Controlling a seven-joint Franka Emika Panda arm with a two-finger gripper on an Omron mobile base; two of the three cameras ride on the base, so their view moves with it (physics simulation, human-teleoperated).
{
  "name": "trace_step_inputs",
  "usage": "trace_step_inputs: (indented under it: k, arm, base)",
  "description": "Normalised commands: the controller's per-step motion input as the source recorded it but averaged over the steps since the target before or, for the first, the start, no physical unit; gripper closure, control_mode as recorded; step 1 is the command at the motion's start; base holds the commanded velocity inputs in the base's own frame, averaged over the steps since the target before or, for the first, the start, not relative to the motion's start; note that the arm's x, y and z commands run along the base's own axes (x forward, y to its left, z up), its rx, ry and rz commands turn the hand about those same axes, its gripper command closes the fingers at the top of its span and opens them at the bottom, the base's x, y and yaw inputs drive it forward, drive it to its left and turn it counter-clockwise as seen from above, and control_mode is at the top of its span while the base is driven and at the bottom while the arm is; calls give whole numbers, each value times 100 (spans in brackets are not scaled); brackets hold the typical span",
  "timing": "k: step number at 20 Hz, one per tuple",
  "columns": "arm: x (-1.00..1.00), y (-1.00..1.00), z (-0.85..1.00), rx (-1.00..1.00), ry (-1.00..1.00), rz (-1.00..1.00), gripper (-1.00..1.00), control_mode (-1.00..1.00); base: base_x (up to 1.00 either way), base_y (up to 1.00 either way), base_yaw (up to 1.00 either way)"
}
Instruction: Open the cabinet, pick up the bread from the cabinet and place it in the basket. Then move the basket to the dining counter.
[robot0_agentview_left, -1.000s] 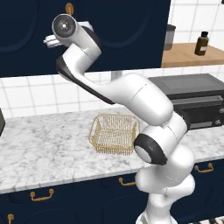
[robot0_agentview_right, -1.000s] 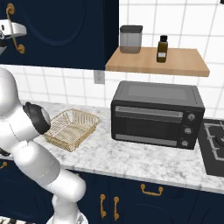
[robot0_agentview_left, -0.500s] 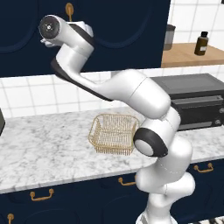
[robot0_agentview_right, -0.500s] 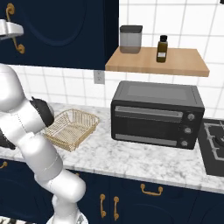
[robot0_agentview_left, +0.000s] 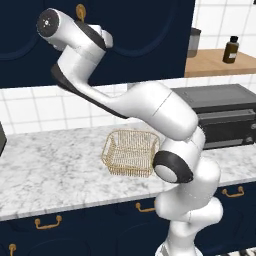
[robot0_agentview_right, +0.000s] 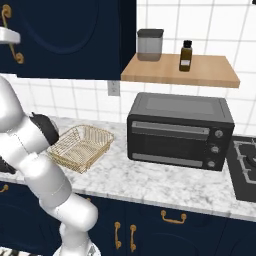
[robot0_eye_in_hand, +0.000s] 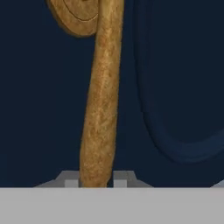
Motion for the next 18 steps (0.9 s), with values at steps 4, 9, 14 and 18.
trace_step_inputs:
  k: [4,9,14,18]
  arm:
    - [-72,-100,0,21,-29,6,100,-100]
    - [-69,-100,-2,22,-20,7,100,-100]
    - [-63,-100,-2,19,-19,8,100,-100]
    - [-72,-100,0,16,-13,8,100,-100]
  base:
    - [0,0,0]
    - [0,0,0]
    - [0,0,0]
    - [0,0,0]
